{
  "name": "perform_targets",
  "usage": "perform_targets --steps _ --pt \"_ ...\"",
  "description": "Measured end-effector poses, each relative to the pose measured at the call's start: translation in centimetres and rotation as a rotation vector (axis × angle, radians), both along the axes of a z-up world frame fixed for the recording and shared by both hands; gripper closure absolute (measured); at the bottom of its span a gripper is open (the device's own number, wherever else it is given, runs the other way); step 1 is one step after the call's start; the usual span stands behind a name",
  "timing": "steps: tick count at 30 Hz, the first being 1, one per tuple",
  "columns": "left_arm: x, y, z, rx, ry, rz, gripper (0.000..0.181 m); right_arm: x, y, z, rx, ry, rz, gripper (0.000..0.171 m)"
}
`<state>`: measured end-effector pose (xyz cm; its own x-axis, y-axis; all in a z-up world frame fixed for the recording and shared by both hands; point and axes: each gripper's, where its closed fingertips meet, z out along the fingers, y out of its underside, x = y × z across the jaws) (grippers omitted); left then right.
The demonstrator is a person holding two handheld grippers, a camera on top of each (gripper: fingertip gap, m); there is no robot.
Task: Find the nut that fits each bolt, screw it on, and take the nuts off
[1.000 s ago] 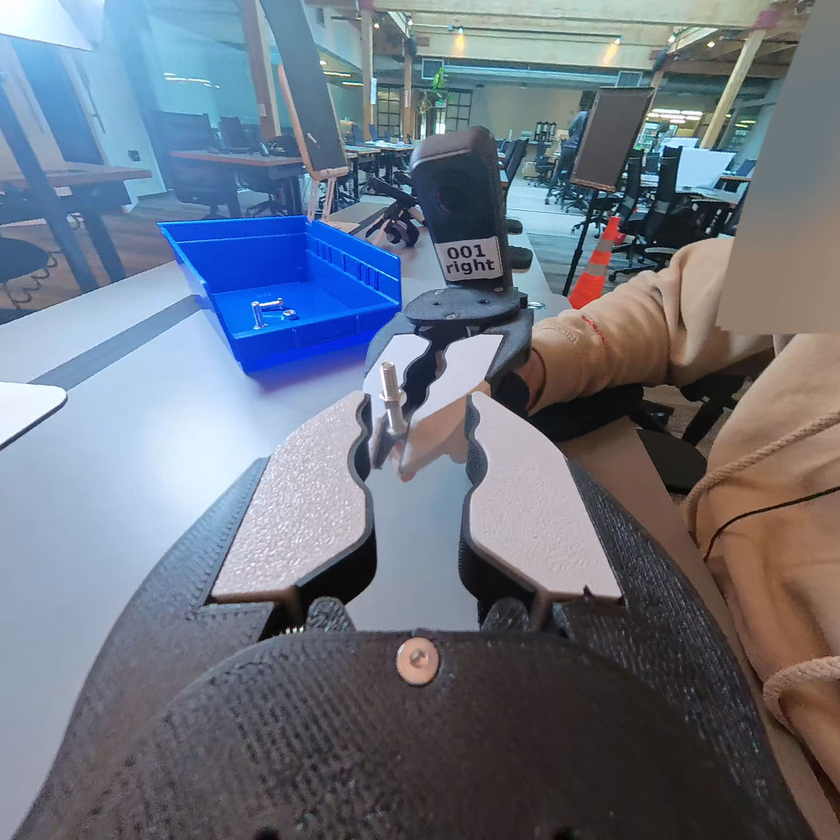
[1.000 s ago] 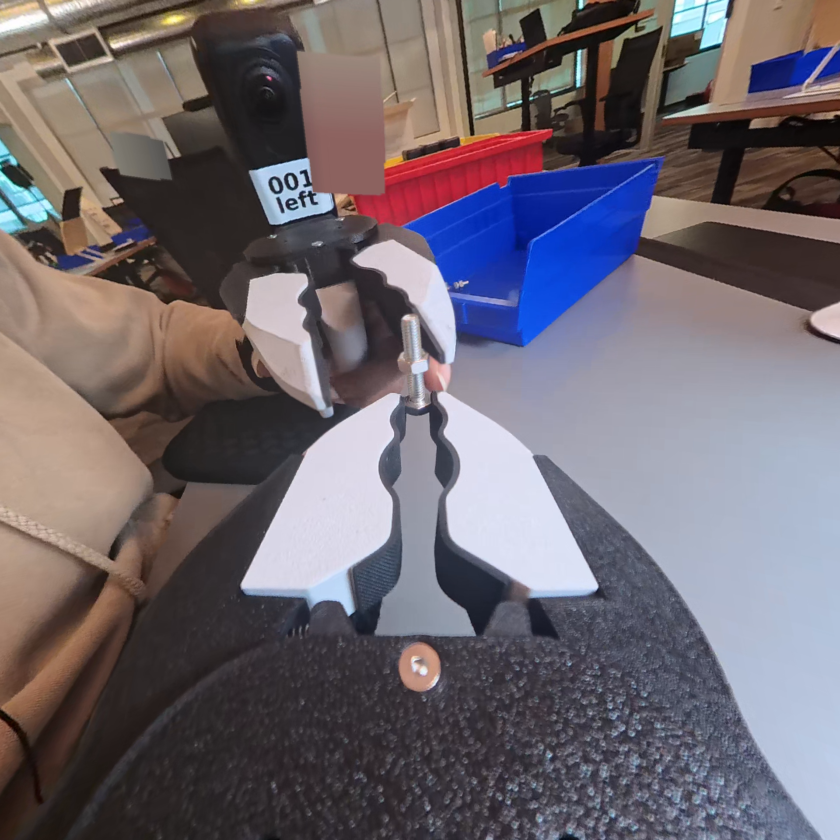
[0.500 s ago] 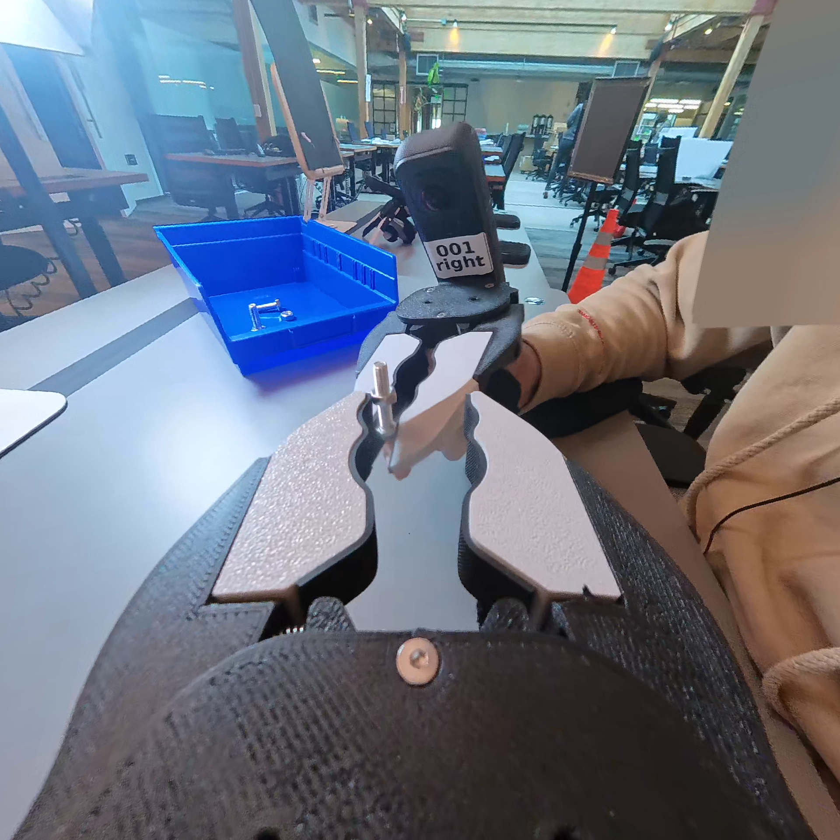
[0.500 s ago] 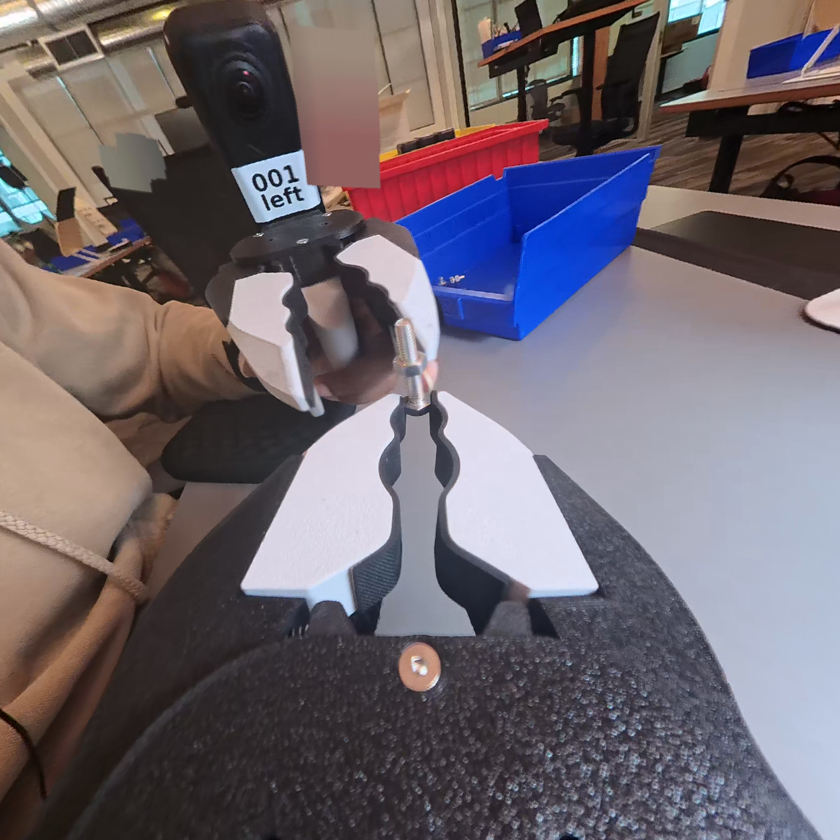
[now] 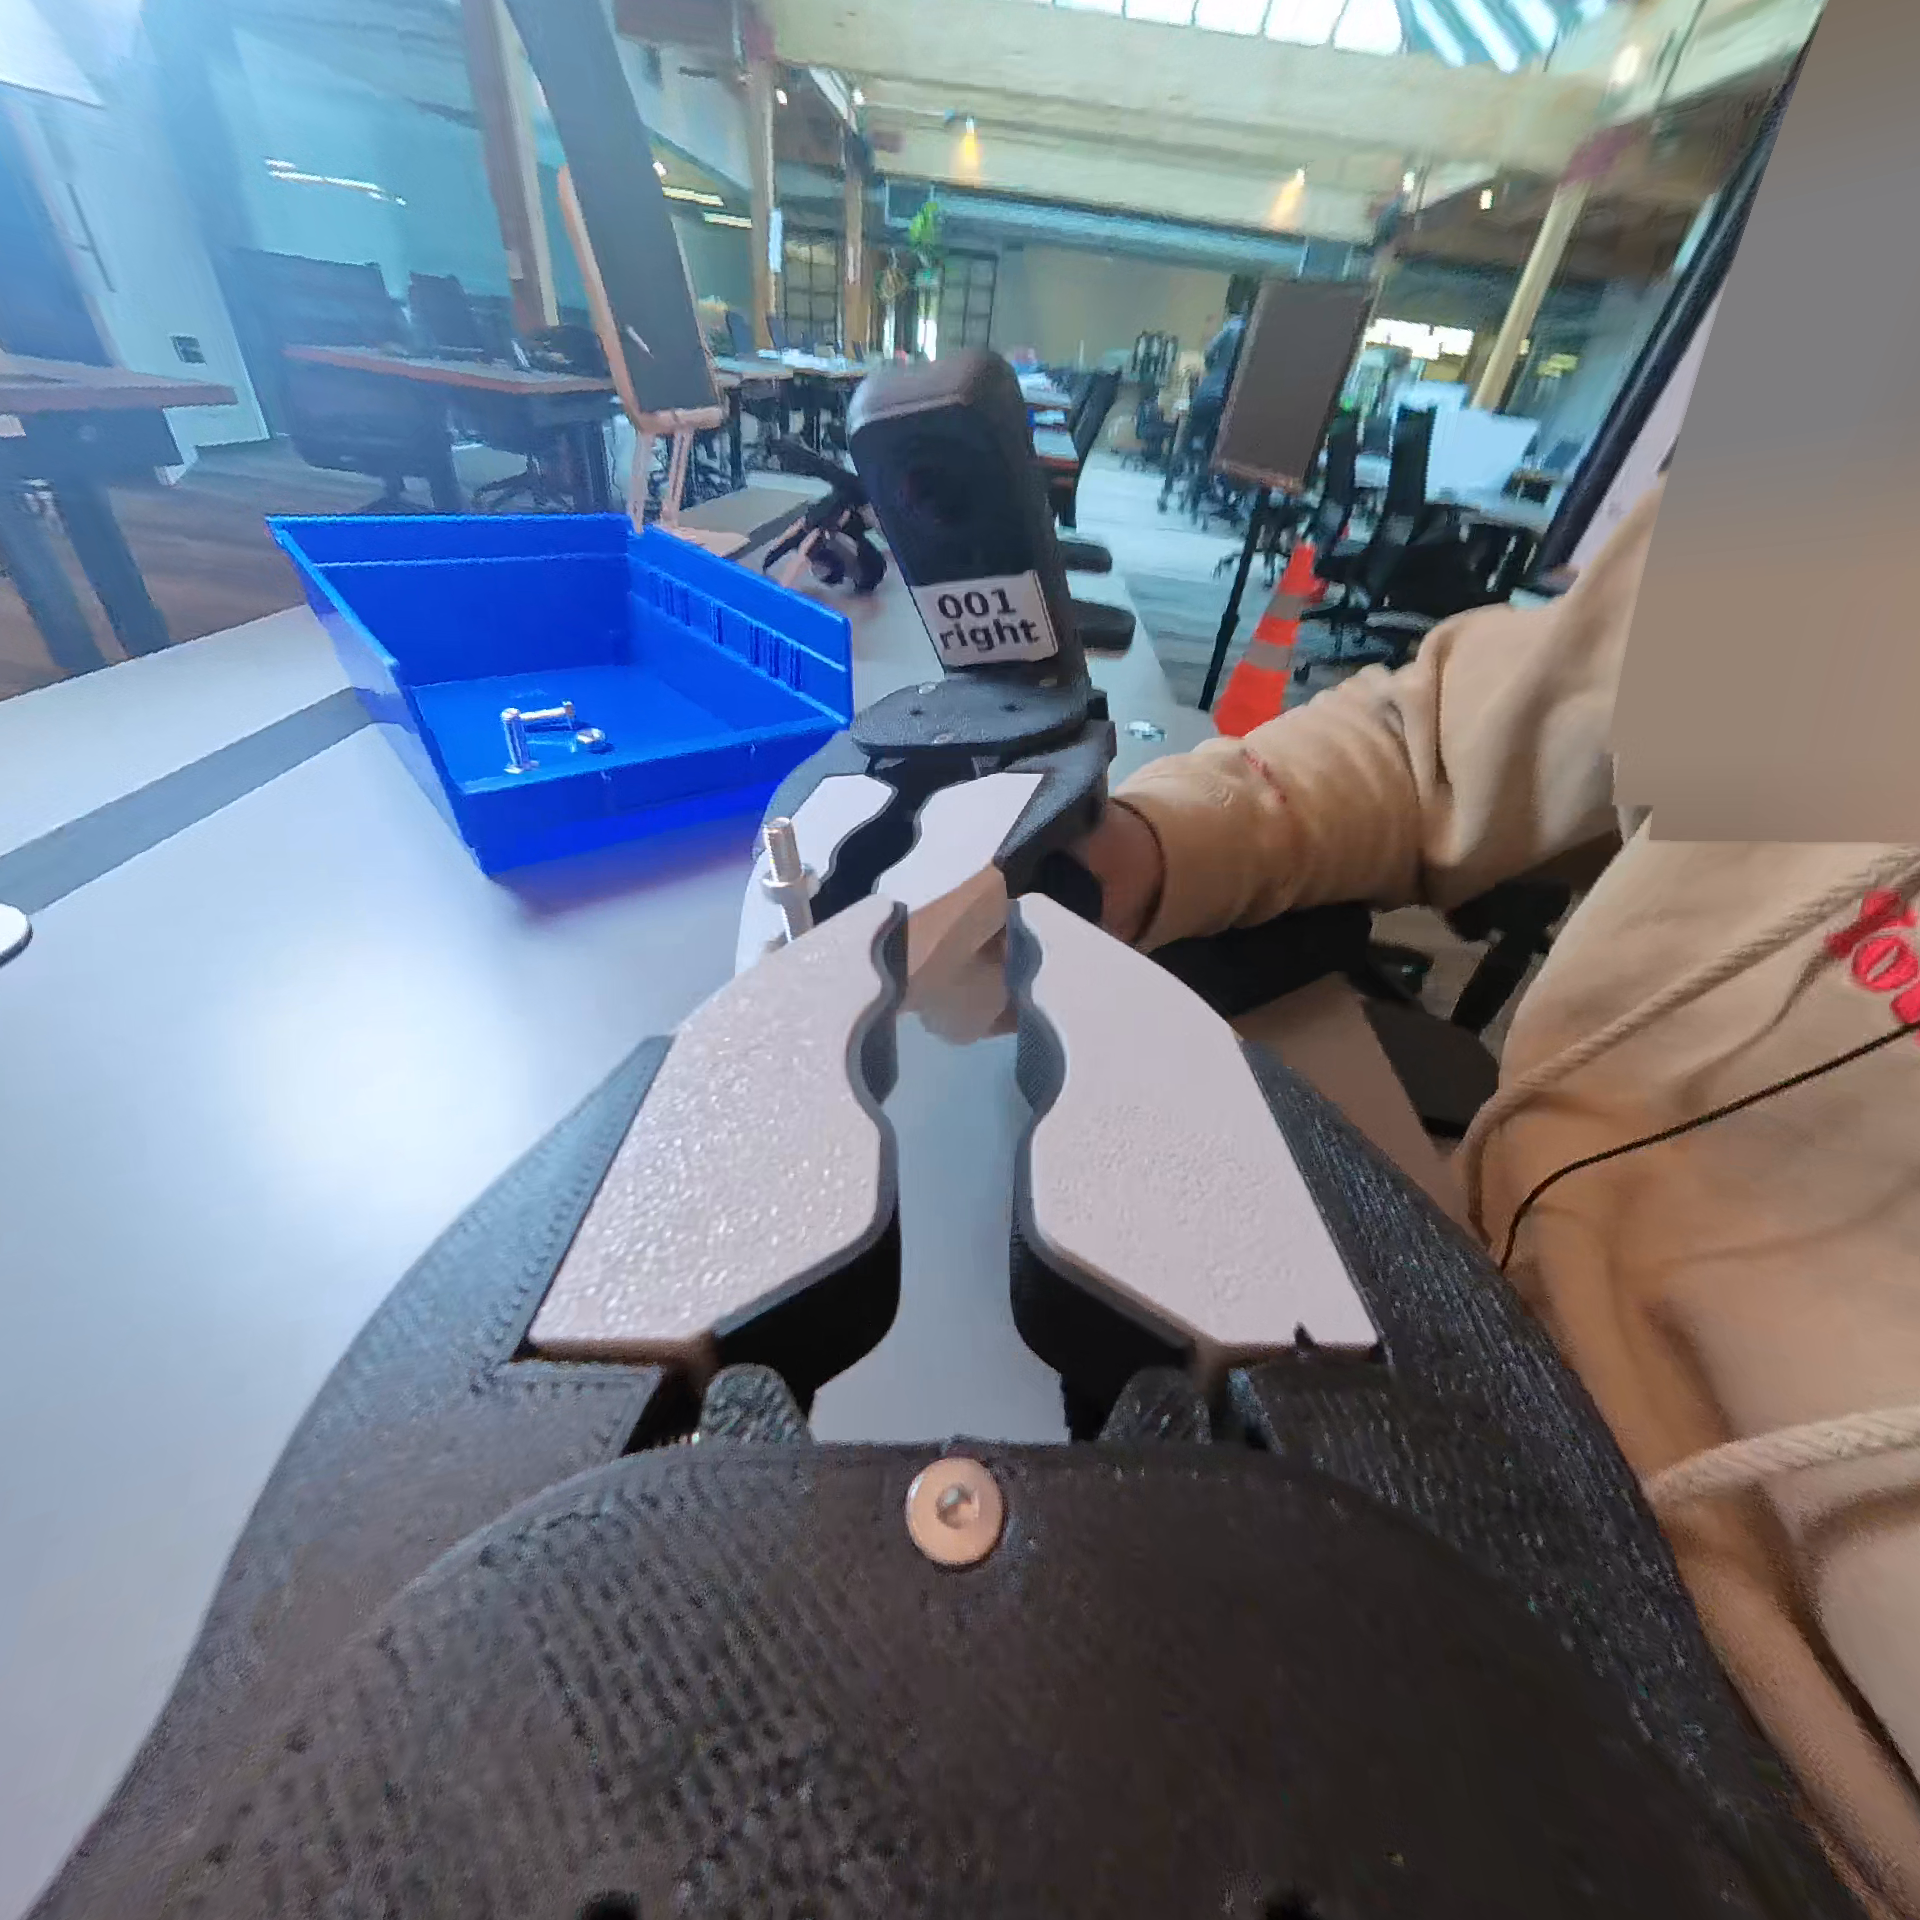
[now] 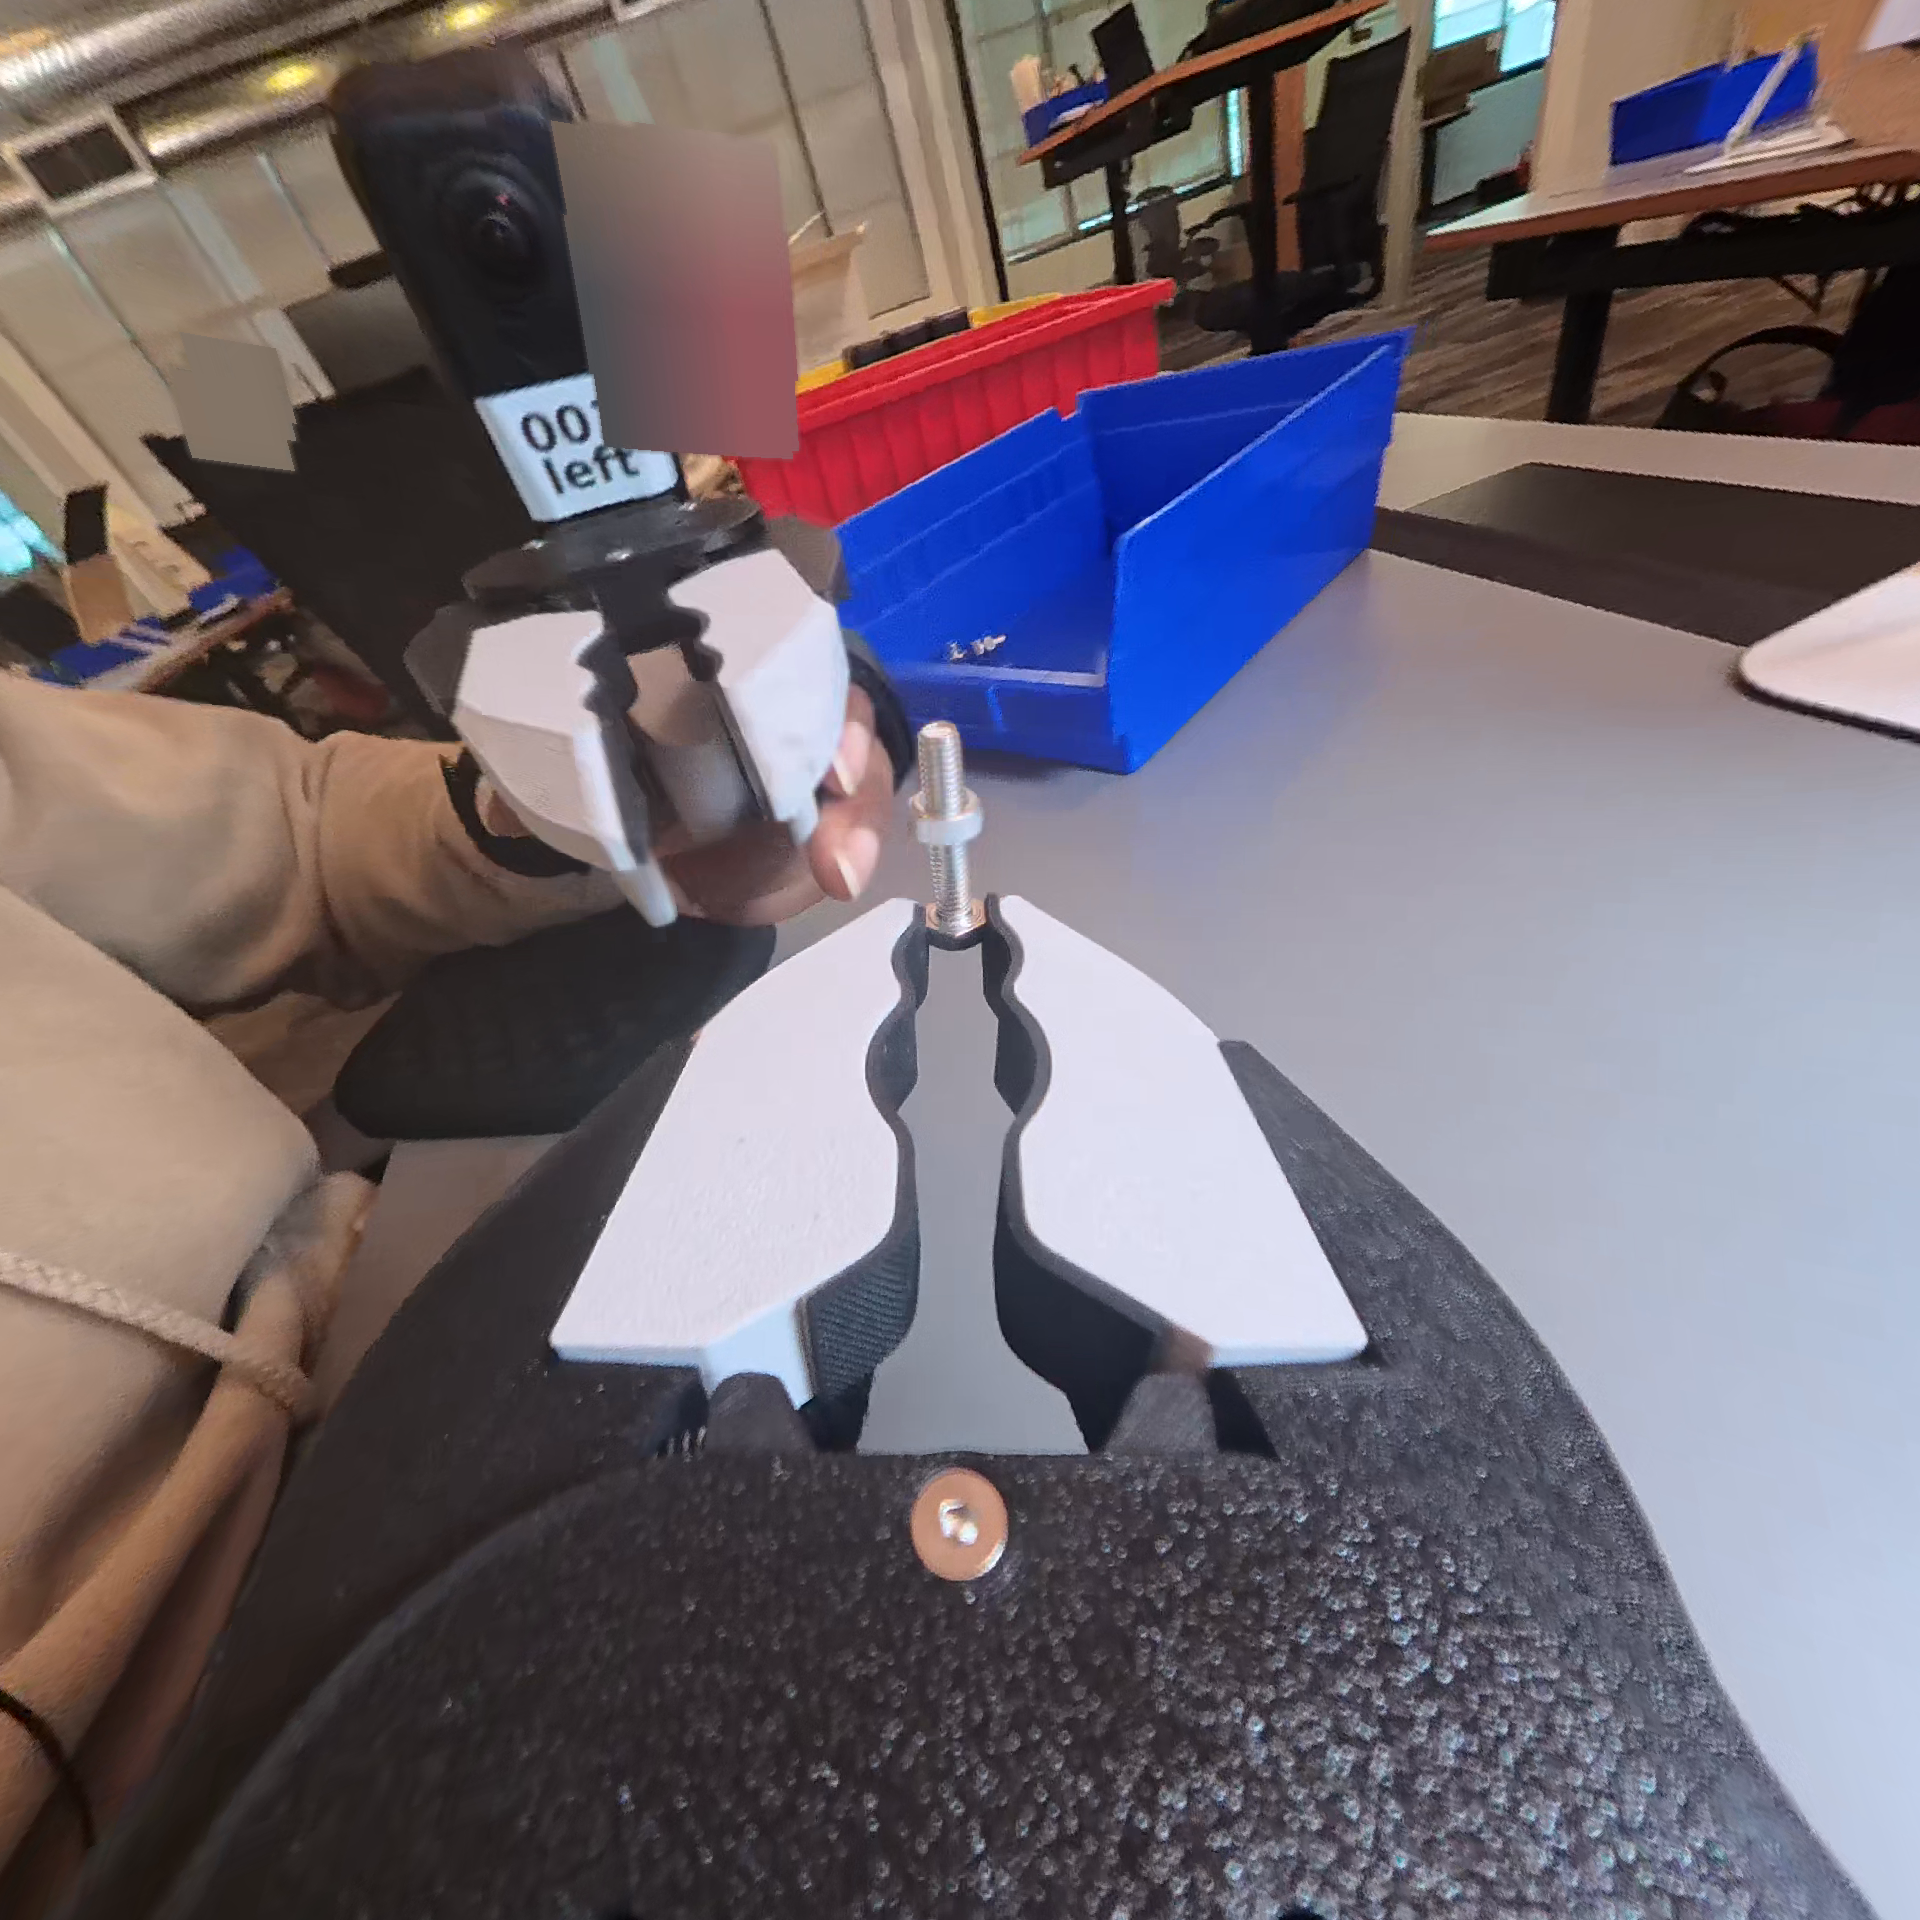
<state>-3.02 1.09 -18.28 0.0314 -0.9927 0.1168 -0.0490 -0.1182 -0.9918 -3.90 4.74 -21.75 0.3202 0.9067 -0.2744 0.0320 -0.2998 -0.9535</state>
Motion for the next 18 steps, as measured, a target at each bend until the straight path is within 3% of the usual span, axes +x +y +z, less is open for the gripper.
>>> perform_targets --steps 7,11,12,13,18 --pt "0.2 1.4 -0.7 0.007 0.026 0.088 0.142 -1.0 -1.2 -0.3 0.010 -0.020 0.058 0.161" --pt "0.4 0.5 -0.9 0.023 0.052 0.040 0.142 -0.9 -1.0 -0.4 0.010 -0.025 0.053 0.161" --pt "0.2 -0.1 -0.7 0.013 0.042 -0.014 0.164 -0.6 -0.6 -0.4 0.002 -0.021 0.031 0.161" --pt "0.0 -0.3 -0.2 -0.014 0.005 -0.032 0.165 -0.3 -0.3 -0.4 -0.016 -0.014 0.026 0.161" --pt "0.0 0.9 -0.3 -0.012 -0.003 0.044 0.149 -0.7 -0.7 -0.6 -0.013 -0.026 0.044 0.161"
